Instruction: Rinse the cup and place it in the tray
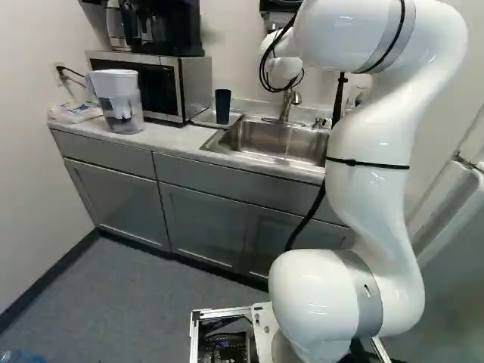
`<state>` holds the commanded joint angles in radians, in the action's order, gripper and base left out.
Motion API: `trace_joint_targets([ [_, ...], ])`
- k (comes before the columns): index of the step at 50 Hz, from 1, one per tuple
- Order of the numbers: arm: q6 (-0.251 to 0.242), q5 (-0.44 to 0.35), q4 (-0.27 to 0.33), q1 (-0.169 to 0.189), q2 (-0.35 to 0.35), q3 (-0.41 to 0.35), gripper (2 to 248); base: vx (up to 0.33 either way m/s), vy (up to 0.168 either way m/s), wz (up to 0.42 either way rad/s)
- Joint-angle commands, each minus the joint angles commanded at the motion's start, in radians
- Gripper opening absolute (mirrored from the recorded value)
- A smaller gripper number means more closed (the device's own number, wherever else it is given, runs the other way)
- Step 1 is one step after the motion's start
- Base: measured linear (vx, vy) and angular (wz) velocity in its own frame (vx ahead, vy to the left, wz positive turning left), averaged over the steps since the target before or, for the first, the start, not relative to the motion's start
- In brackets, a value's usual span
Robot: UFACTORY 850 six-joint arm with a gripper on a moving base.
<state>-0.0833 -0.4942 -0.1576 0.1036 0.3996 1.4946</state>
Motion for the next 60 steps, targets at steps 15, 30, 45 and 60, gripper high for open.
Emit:
trace_joint_targets([
  [15, 0.000, 0.039, 0.000, 0.014, 0.004, 0.005, 247, 0.000, 0.000, 0.000],
  [30, 0.000, 0.045, 0.000, 0.010, 0.003, 0.004, 247, 0.000, 0.000, 0.000],
  [45, 0.000, 0.066, 0.000, 0.002, 0.001, 0.001, 247, 0.000, 0.000, 0.000],
  [60, 0.000, 0.099, 0.000, 0.002, 0.001, 0.001, 247, 0.000, 0.000, 0.000],
])
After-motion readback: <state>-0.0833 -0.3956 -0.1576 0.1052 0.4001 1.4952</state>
